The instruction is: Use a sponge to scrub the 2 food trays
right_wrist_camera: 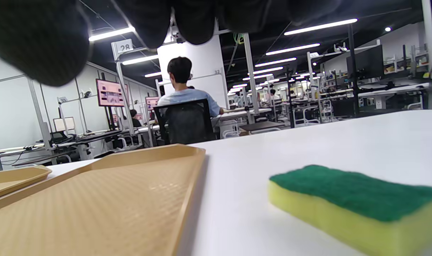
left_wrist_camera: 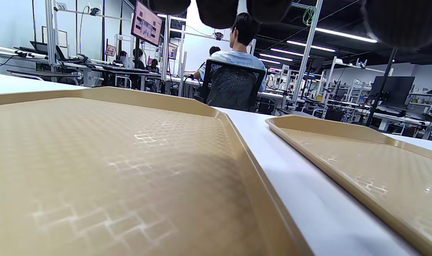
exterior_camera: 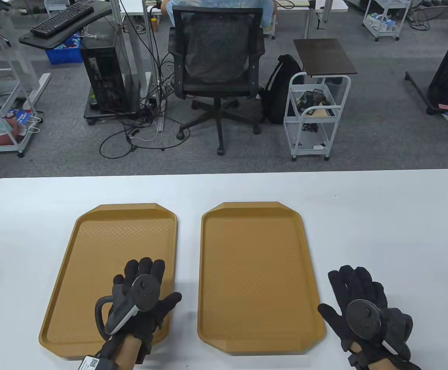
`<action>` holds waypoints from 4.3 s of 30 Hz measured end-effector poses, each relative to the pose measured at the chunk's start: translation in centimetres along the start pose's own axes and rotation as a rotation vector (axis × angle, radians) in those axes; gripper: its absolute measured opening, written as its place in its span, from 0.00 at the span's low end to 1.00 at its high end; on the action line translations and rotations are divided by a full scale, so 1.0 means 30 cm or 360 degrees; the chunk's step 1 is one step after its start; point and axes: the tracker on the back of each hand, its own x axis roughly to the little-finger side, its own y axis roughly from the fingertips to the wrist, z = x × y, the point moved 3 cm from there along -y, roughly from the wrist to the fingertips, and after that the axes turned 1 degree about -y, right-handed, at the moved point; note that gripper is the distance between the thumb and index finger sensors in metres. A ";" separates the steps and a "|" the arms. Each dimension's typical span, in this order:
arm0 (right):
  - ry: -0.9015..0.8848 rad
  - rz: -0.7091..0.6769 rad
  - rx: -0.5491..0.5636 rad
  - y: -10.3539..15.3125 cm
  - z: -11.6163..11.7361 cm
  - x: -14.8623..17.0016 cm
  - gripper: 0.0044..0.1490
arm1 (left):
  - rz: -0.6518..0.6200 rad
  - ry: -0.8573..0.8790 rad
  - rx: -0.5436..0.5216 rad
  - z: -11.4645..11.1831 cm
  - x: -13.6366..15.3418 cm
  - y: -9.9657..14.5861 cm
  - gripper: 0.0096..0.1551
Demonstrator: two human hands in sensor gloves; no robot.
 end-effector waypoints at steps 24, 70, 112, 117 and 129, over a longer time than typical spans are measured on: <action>-0.0119 0.0751 -0.0343 -0.066 0.147 0.370 0.52 | 0.0014 0.0001 0.0075 -0.015 -0.007 -0.003 0.56; 0.0267 -0.0193 -0.0593 -0.042 0.275 -0.170 0.37 | 0.0242 0.0178 0.0599 -0.242 -0.224 -0.189 0.36; 0.0016 0.0813 -0.0368 -0.802 0.439 -0.090 0.36 | 0.0220 0.0211 0.0658 -0.246 -0.215 -0.199 0.34; -0.0112 0.0851 -0.0287 -0.800 0.466 -0.112 0.37 | 0.0210 0.0217 0.0660 -0.247 -0.214 -0.201 0.34; -0.0120 0.0317 -0.0497 -0.793 0.566 -0.467 0.39 | 0.0198 0.0214 0.0660 -0.249 -0.213 -0.202 0.34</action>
